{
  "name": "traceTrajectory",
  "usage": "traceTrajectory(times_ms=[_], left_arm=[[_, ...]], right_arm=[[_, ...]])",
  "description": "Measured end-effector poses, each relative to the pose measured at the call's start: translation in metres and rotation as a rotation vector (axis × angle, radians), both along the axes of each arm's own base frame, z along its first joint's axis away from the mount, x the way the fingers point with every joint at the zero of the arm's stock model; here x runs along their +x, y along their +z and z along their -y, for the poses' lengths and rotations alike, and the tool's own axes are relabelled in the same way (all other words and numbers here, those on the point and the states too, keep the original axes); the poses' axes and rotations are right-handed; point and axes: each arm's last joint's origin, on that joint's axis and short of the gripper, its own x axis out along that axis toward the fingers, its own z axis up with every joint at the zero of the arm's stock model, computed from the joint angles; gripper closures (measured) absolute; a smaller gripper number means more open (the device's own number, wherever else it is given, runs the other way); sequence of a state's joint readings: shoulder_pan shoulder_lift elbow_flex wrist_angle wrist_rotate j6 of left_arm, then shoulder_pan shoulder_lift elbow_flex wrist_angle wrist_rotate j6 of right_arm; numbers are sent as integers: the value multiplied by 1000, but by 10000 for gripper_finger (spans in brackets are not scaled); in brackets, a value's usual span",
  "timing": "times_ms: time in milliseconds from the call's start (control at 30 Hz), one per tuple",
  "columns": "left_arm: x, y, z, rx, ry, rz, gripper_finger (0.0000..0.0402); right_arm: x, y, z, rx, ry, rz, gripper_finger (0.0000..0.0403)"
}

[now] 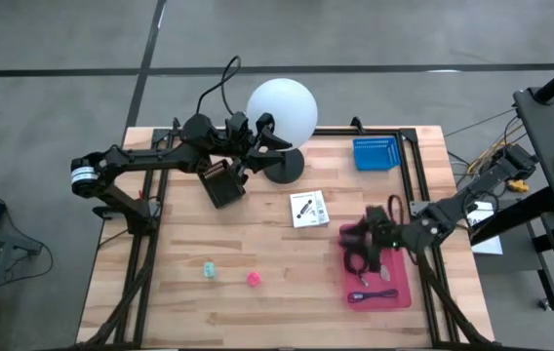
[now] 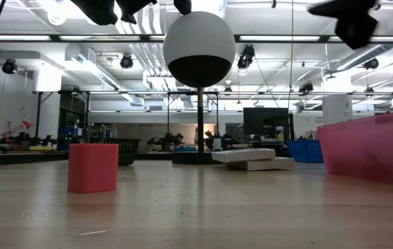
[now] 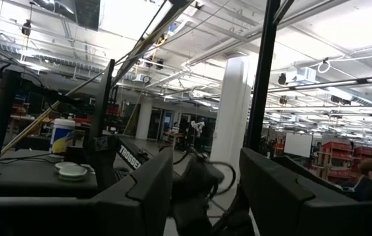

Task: Pick and place items into bin
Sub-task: Put the blue charger cable adapter into the black bin

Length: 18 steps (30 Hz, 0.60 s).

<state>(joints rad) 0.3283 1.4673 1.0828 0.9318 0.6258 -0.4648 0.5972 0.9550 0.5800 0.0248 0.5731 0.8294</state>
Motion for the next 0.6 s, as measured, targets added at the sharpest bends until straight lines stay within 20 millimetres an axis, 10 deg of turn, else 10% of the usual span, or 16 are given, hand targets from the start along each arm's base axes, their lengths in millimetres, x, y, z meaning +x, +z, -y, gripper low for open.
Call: traceTrajectory(times_ms=[233,600], left_arm=[[1,-3,0,-11,-1,-30,240],[2,-5,0,-17,-8,-53,240]], right_arm=[[4,23,5,-227,-171,201,219],[18,31,14,61,310,279,230]])
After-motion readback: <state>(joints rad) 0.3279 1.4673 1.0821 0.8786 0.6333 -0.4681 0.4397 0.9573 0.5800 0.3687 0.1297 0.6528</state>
